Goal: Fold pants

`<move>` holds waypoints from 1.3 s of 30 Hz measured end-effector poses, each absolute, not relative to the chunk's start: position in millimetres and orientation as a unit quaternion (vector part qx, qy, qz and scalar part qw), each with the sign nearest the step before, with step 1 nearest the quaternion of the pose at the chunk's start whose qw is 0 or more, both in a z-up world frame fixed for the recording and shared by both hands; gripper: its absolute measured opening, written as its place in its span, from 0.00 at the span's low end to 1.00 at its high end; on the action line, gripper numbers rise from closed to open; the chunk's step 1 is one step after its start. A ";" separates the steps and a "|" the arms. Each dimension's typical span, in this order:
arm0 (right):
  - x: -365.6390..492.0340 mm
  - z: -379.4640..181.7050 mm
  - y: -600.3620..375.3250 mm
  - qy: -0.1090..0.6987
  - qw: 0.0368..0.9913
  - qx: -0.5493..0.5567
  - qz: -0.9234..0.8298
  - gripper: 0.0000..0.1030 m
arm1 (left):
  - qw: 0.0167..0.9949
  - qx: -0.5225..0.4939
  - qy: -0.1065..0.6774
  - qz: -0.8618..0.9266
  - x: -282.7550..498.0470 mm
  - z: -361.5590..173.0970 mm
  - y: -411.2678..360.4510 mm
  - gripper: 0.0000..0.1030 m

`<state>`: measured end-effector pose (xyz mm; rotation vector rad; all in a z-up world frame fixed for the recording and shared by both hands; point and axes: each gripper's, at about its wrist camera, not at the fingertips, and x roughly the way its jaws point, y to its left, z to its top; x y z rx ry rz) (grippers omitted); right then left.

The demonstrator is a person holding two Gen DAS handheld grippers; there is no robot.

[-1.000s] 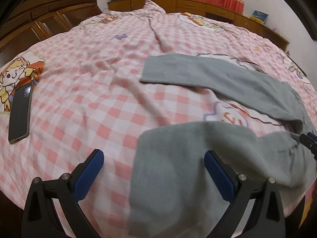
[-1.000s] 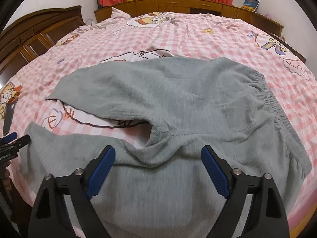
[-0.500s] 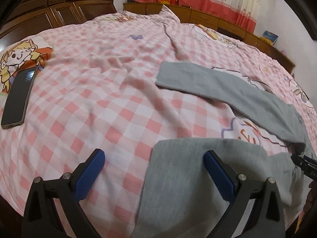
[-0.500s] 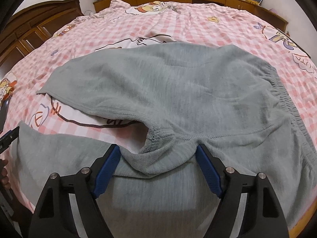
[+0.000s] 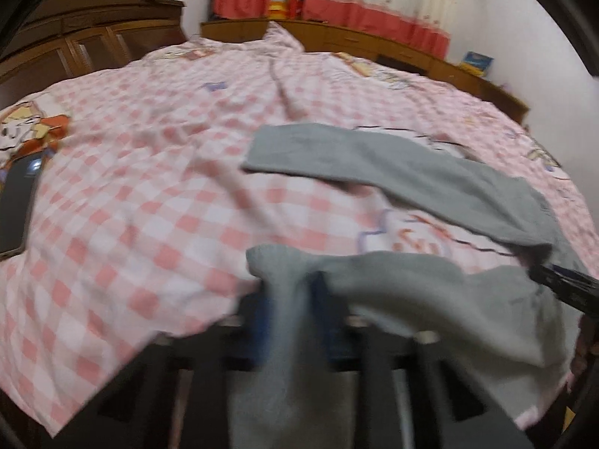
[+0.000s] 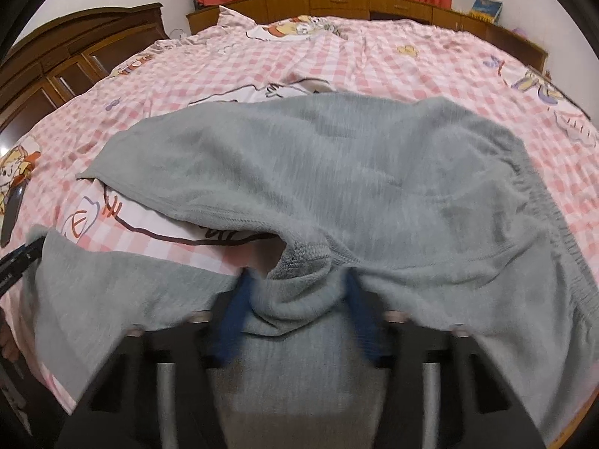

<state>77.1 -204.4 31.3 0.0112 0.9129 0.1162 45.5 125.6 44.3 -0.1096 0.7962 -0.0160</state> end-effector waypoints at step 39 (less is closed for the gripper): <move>72.6 78.8 -236.9 0.404 0.911 0.080 0.008 0.43 | 0.909 -0.065 0.403 0.082 28.4 62.7 192.0 0.45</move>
